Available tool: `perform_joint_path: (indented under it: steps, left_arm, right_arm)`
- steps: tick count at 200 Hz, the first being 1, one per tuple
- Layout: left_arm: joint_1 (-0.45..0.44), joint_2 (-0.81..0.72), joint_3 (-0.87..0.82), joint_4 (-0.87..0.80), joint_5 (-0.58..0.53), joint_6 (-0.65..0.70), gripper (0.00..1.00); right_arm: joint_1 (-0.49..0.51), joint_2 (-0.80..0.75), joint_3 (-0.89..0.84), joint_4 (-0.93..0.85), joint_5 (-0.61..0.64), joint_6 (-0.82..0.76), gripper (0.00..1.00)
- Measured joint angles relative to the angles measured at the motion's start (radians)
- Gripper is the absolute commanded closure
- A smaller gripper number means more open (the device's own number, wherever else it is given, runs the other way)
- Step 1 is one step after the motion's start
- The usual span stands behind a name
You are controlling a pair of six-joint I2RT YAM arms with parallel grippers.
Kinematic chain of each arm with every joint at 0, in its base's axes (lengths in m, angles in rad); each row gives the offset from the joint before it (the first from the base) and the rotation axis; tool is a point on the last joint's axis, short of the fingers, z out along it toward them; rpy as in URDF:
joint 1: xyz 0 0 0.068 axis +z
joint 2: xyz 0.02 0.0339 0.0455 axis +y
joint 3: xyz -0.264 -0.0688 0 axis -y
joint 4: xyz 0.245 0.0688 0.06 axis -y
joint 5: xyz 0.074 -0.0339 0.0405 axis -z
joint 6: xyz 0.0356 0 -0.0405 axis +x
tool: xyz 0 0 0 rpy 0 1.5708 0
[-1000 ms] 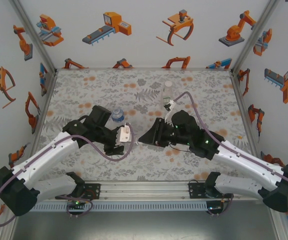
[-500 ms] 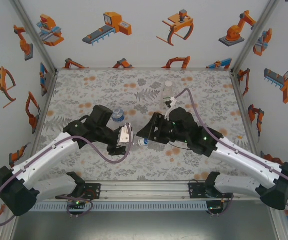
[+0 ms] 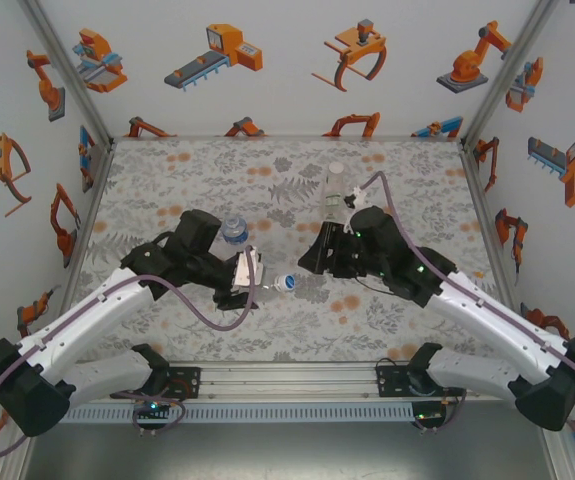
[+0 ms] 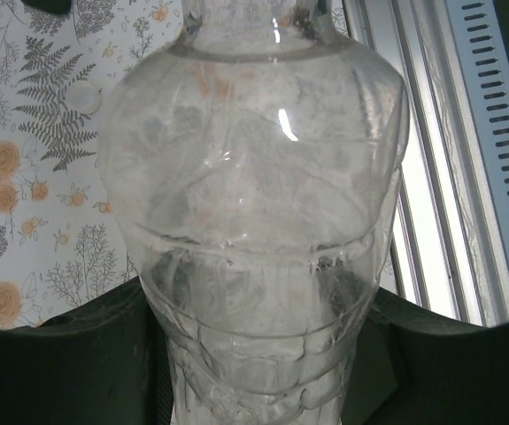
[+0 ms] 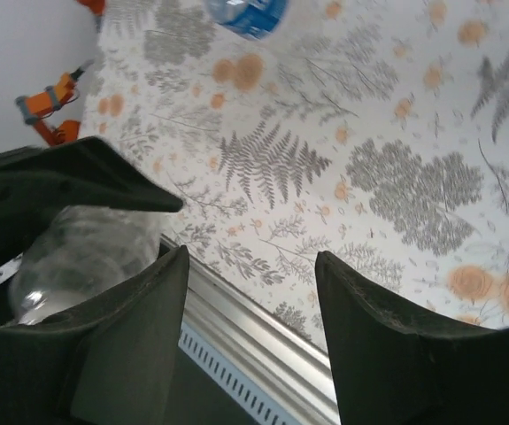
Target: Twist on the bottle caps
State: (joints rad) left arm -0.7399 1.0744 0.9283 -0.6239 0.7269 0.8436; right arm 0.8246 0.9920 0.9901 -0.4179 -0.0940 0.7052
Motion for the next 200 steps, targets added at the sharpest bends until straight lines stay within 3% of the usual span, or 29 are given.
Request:
perform_joint_path:
  steps: [49, 88, 118, 151, 200]
  left_arm:
    - [0.0, 0.003, 0.001, 0.0, 0.0, 0.0, 0.98]
    - [0.0, 0.006, 0.001, 0.0, -0.001, 0.0, 0.98]
    - [0.0, 0.008, 0.001, 0.001, 0.0, 0.0, 0.98]
    - [0.0, 0.01, 0.001, 0.002, 0.0, 0.0, 0.98]
    - [0.0, 0.013, 0.001, 0.003, 0.0, -0.001, 0.98]
  right_arm:
    - [0.002, -0.074, 0.0, 0.177, -0.245, -0.395, 0.5]
    - [0.014, -0.054, 0.044, 0.164, -0.457, -0.748, 0.48]
    - [0.05, -0.041, 0.07, 0.135, -0.549, -0.98, 0.48]
    - [0.083, -0.015, 0.07, 0.117, -0.575, -1.12, 0.5]
    - [0.1, -0.012, 0.045, 0.117, -0.56, -1.182, 0.56]
